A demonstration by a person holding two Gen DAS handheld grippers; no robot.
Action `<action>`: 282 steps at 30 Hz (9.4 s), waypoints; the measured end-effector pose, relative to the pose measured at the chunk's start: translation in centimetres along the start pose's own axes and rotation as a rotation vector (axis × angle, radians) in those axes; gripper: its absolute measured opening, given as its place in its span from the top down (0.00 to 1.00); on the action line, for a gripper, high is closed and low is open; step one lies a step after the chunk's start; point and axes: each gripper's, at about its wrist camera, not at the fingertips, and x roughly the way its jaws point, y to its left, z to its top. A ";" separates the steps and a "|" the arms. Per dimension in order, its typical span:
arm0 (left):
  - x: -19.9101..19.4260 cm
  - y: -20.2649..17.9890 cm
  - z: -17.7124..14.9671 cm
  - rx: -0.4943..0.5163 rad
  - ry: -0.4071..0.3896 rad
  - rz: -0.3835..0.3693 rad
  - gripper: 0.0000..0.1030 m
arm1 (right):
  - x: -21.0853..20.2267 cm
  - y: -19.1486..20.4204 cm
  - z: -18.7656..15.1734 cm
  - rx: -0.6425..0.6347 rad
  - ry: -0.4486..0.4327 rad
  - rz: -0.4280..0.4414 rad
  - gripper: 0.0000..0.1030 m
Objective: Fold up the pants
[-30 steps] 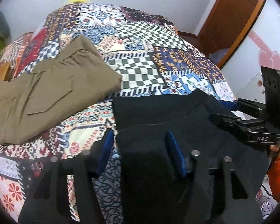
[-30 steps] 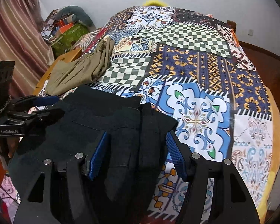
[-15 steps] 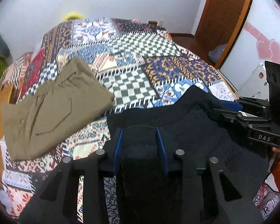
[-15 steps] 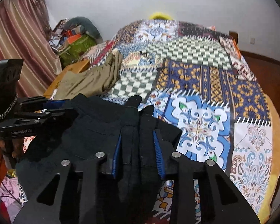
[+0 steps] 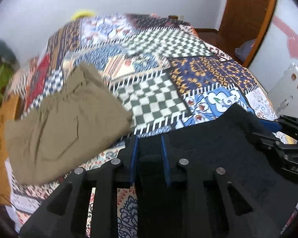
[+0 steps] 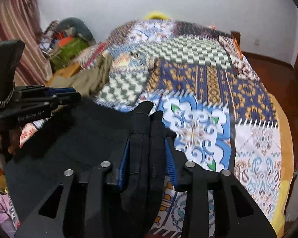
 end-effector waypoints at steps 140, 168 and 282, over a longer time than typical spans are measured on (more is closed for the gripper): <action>-15.5 5.0 -5.3 -0.104 -0.277 -0.098 0.69 | -5.5 10.2 4.9 -0.200 -0.111 0.257 0.69; -8.4 24.6 -0.9 -0.329 -0.304 0.053 0.69 | 10.1 19.3 15.4 -0.396 -0.137 0.330 0.69; -38.6 1.7 -15.7 -0.232 -0.879 0.324 0.01 | -21.1 22.3 2.8 -0.319 -0.652 0.185 0.00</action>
